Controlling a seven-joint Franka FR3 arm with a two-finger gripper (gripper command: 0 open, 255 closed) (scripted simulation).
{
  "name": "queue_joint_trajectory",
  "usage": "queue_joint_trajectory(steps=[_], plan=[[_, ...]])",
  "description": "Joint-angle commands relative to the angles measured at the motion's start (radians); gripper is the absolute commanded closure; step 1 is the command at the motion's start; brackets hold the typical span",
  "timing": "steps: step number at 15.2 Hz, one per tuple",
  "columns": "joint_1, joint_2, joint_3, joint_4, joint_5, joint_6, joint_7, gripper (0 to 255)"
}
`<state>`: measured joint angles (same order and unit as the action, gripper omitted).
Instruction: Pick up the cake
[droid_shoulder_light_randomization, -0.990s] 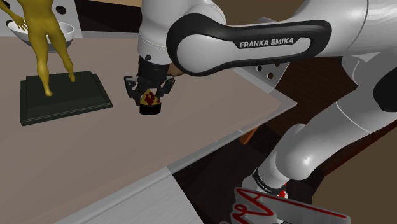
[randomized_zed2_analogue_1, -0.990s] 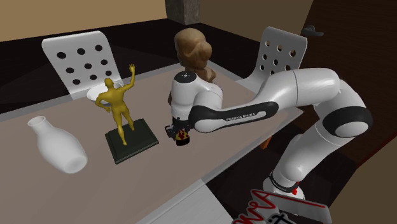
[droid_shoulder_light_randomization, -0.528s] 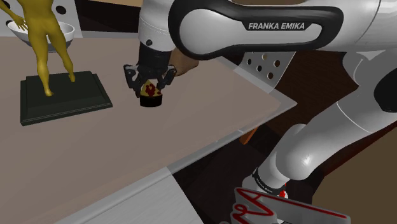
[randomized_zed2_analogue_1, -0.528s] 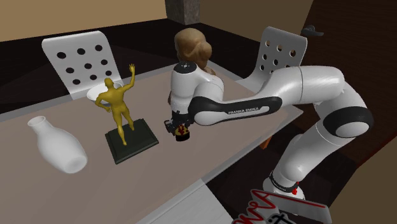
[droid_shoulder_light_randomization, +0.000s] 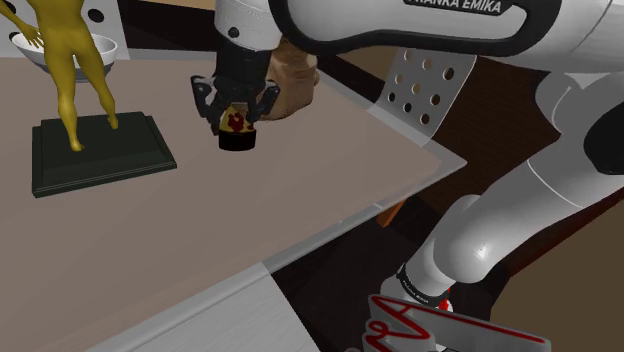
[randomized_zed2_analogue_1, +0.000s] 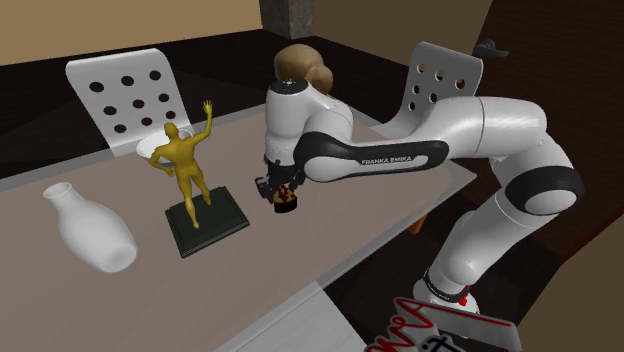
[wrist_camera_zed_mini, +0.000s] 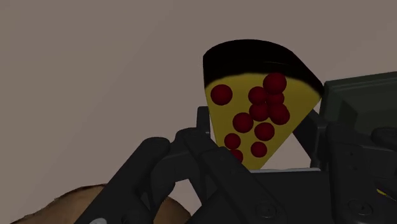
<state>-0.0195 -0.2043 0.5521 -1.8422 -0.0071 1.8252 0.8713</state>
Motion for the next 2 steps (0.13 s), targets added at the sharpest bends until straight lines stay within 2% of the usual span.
queue_joint_trajectory(steps=[1, 2], plan=[[-0.001, 0.001, -0.001, 0.018, 0.000, -0.018, -0.002, 255], [-0.001, 0.001, -0.001, 0.019, 0.000, -0.018, -0.002, 255]])
